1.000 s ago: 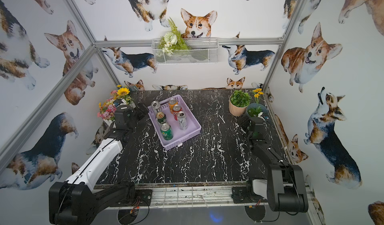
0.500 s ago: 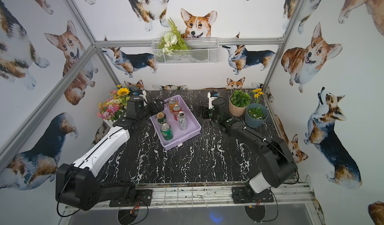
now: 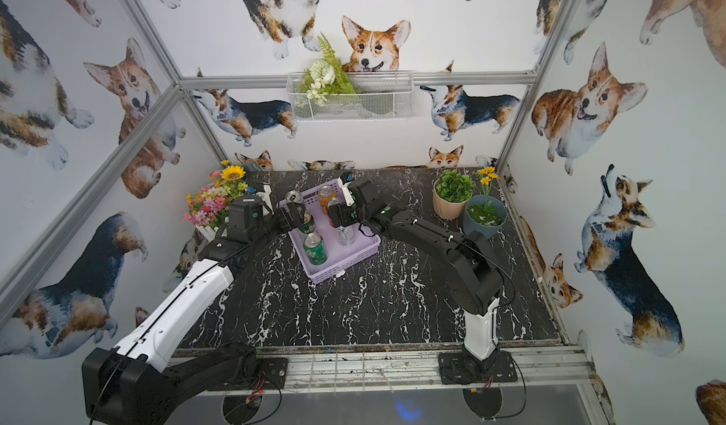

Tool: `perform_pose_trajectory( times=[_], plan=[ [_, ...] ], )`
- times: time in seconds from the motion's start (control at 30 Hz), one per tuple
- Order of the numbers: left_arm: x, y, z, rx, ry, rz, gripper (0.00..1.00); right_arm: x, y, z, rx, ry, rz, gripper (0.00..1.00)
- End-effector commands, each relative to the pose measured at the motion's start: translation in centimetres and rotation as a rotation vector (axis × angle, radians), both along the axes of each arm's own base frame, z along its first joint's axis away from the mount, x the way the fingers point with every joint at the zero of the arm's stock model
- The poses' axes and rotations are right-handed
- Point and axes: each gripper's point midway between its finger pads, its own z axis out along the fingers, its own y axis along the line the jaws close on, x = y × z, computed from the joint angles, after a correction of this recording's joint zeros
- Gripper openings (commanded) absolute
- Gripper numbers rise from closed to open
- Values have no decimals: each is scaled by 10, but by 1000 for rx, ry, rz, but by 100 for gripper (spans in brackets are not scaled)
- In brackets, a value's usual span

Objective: Take out the drinks from the basket
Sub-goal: Pick up the drink from the basket.

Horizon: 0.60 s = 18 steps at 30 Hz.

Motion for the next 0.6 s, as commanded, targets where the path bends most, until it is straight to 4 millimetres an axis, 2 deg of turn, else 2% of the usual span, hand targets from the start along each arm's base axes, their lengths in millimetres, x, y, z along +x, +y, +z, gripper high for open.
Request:
perform_pose_trajectory(
  times=[0.0,0.17,0.37,0.57],
  plan=[
    [-4,3,-5,31,12,-5,100,-4,1,-15,-49,28,8,90],
    [-6,3,-10,39,21,-5,100,-5,5,-33,-91,38,-1,88],
    [-5,3,-11,35,22,-6,100,1,6,-44,-94,8,-12,78],
    [-7,3,-14,32,26,-10,100,3,4,-48,-74,-27,-31,75]
  ],
)
